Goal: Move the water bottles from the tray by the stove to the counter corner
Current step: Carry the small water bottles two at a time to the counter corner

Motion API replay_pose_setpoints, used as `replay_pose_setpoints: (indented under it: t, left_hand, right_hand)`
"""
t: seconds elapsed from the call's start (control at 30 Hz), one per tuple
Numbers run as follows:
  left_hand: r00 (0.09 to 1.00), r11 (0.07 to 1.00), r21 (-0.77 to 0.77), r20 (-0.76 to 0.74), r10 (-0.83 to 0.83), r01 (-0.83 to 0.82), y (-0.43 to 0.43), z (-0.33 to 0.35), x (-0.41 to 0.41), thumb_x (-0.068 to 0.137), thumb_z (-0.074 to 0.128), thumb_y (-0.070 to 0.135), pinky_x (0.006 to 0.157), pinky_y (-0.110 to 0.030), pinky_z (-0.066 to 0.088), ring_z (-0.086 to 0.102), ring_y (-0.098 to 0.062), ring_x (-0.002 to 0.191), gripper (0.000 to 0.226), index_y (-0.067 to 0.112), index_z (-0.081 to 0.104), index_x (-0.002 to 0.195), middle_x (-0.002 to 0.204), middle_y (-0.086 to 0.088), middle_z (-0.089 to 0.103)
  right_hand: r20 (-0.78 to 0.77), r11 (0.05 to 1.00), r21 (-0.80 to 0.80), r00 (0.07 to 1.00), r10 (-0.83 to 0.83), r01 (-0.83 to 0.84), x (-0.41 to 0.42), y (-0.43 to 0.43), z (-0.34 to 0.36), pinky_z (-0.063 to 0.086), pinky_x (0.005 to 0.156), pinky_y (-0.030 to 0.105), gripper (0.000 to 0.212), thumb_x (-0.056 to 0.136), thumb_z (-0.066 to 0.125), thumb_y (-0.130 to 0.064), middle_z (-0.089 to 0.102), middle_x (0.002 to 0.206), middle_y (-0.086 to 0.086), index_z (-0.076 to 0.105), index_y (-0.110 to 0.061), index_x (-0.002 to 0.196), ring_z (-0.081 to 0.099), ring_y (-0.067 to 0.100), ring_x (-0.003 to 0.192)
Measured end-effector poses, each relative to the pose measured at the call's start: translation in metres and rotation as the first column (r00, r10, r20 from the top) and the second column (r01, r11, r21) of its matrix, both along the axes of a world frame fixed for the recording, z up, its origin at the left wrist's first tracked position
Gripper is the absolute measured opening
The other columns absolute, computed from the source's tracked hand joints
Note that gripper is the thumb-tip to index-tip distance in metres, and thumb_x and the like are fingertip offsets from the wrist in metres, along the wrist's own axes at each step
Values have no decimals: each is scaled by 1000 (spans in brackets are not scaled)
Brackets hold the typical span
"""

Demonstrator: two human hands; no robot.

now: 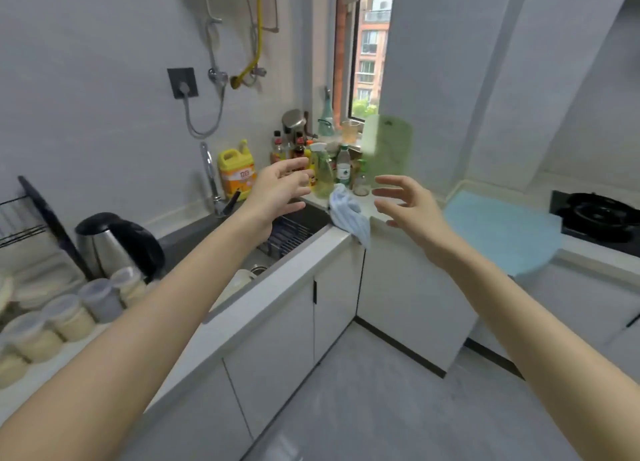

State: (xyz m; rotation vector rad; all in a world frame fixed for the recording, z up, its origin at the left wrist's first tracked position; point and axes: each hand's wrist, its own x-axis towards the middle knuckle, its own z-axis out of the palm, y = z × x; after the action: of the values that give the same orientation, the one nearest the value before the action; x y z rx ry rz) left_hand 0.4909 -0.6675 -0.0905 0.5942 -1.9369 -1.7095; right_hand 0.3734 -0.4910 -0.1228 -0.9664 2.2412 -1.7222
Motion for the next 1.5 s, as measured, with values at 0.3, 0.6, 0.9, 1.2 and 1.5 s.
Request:
replay_pose_setpoints:
  t: [0.3,0.6,0.9,1.2,1.5]
  left_hand:
    - [951,953,-2,-65,-303,303,186,9,-171,97,51,12,92,-35,54,65,-17,107,33,21,57,128,117,5,66]
    - [833,838,-13,-94,-545,546,368,8,-290,98,50,13,90,-31,54,64,-14,104,31,22,57,127,118,5,65]
    - [673,675,2,-64,-737,738,505,6,-390,97,51,14,90,-31,54,64,-16,106,31,21,57,127,119,3,66]
    - [508,511,-40,-71,-858,858,630,5,-526,97,54,18,86,-27,54,63,-13,103,29,22,58,126,125,1,62]
    - [398,405,-85,-84,-913,911,745,17,-643,97,54,19,88,-29,53,63,-13,104,30,21,57,127,125,0,63]
  right_hand:
    - [-51,956,3,955,-293,294,-108,211,18,52,92,34,34,93,61,-17,65,119,-6,57,-28,125,63,17,105]
    - [-49,831,3,830,-555,556,-174,406,26,51,98,38,35,92,62,-13,66,119,-3,59,-25,124,62,13,110]
    - [4,669,-32,670,-743,742,-223,532,21,52,97,42,33,92,62,-11,66,118,-4,58,-28,120,64,22,109]
    - [-26,510,-51,509,-860,859,-325,639,18,56,91,43,35,92,62,-13,64,121,-6,58,-24,126,62,9,105]
    - [-3,401,-105,403,-915,910,-423,735,26,53,89,37,32,93,61,-10,63,122,-4,58,-24,121,59,4,106]
